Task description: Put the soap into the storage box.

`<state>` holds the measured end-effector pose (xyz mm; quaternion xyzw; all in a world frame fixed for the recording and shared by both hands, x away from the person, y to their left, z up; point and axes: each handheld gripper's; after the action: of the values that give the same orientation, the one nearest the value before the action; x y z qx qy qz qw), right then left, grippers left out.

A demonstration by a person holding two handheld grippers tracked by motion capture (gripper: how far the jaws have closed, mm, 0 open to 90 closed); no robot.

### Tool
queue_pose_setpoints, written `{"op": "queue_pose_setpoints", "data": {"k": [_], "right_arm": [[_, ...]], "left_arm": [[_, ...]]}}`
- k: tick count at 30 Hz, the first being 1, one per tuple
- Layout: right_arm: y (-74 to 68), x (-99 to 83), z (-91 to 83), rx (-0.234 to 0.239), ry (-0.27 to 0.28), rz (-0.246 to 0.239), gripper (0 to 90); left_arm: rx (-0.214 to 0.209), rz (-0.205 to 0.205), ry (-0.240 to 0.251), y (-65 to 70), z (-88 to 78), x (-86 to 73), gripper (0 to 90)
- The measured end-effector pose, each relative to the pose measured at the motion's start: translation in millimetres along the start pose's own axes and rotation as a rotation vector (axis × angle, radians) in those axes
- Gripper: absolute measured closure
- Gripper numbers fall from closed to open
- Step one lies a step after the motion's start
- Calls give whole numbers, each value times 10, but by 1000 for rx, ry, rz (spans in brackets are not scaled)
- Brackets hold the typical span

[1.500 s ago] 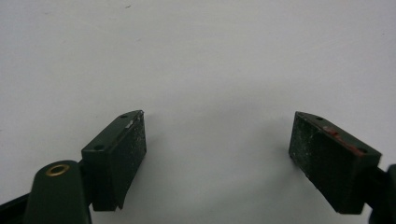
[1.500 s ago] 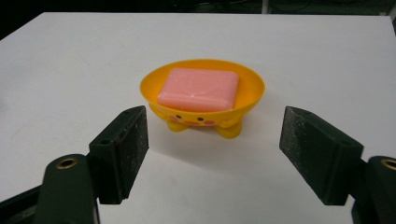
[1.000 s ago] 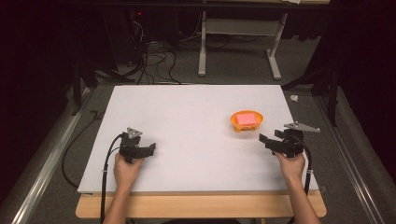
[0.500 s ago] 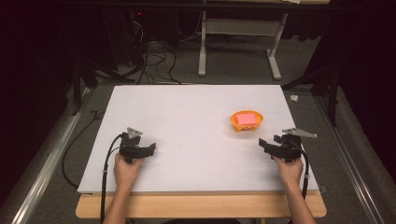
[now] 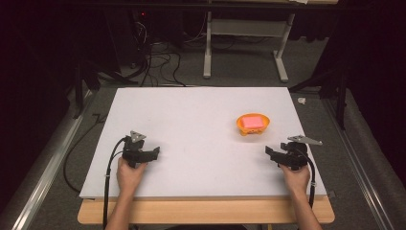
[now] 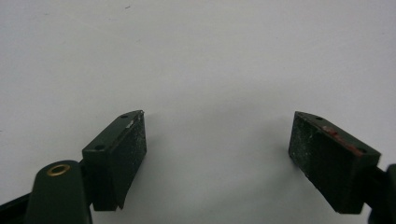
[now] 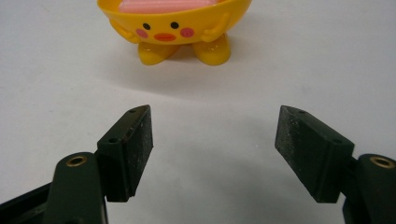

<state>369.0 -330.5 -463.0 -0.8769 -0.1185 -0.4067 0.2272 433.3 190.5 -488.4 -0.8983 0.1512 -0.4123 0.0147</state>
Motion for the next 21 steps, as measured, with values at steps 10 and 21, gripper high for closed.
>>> {"op": "queue_pose_setpoints", "data": {"k": [10,21], "right_arm": [[25,-36,96,-53,-49,-35,278],[-6,-75,224,-129,-121,-96,258]], "left_arm": [[0,0,0,0,0,0,197],[1,-1,1,1,0,-1,197]]}}
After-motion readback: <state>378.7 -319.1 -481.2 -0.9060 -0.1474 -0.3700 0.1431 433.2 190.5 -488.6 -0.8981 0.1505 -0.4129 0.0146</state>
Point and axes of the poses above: each handheld gripper's, and its own axes: z roughly forward along the jaws, x roughly out of its top, y roughly to its right, and after that the axes turned 14 degrees about x, right-handed
